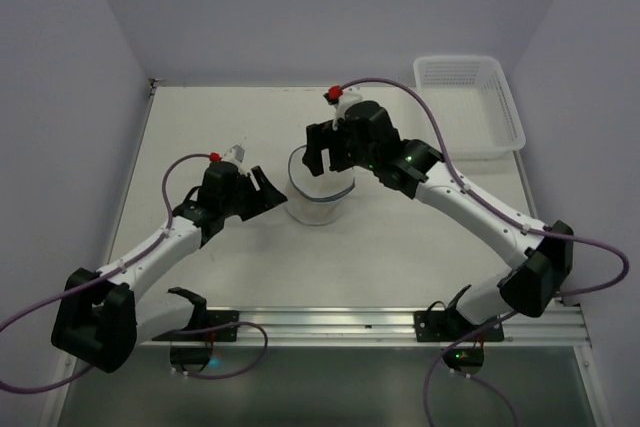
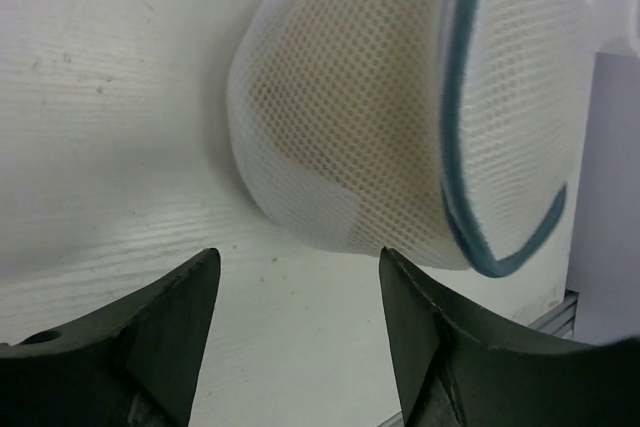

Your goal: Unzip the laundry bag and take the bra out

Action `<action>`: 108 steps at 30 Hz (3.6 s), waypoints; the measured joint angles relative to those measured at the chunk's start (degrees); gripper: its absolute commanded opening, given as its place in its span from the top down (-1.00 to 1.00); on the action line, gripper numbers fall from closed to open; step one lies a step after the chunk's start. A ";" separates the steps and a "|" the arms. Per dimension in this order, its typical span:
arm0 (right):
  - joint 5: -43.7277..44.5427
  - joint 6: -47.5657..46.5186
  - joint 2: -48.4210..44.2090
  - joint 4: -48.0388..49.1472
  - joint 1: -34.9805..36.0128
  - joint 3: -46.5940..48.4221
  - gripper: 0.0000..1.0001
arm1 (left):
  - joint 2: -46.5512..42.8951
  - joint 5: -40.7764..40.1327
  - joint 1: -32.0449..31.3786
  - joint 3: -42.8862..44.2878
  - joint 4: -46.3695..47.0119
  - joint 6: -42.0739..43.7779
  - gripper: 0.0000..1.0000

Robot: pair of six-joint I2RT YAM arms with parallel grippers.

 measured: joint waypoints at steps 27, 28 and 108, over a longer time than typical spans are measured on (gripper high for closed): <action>26.05 -10.47 29.05 -4.15 11.50 14.43 -0.70 | 27.54 -0.68 -0.52 -0.04 18.18 -3.21 0.81; 26.32 -10.38 29.09 -4.37 11.50 14.43 -0.70 | 27.65 -0.87 -0.63 -0.04 18.34 -3.48 0.85; 36.41 16.68 24.26 -25.99 8.52 9.70 -0.67 | 25.73 -5.60 -3.96 -2.71 19.21 -10.99 1.00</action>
